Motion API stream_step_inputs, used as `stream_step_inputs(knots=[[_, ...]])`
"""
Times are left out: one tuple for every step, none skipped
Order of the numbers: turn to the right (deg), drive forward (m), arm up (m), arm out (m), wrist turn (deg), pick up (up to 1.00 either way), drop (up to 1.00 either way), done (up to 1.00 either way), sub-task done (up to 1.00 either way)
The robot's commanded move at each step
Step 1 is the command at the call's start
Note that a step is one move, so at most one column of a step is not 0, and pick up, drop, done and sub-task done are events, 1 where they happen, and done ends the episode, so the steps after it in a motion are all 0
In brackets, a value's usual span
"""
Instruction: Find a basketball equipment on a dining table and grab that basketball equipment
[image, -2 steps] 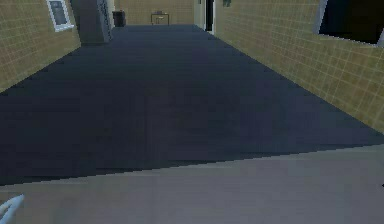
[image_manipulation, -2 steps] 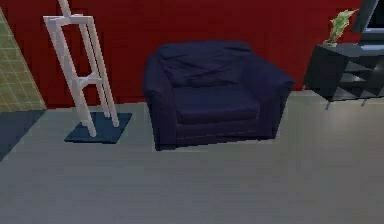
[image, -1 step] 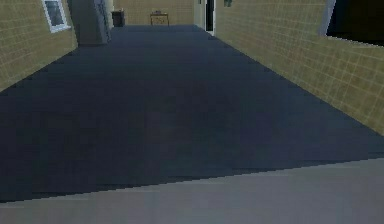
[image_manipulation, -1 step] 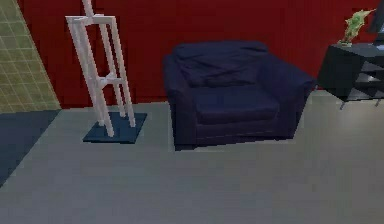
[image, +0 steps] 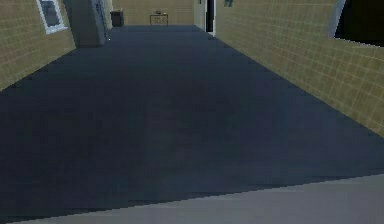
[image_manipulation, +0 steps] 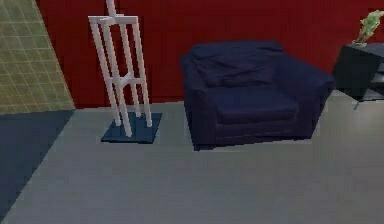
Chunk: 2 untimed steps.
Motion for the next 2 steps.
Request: stream_step_inputs(knots=[[0.0, 1.0, 0.0, 0.0, 0.0, 0.0, 0.0, 0.0, 0.0], [0.0, 1.0, 0.0, 0.0, 0.0, 0.0, 0.0, 0.0, 0.0]])
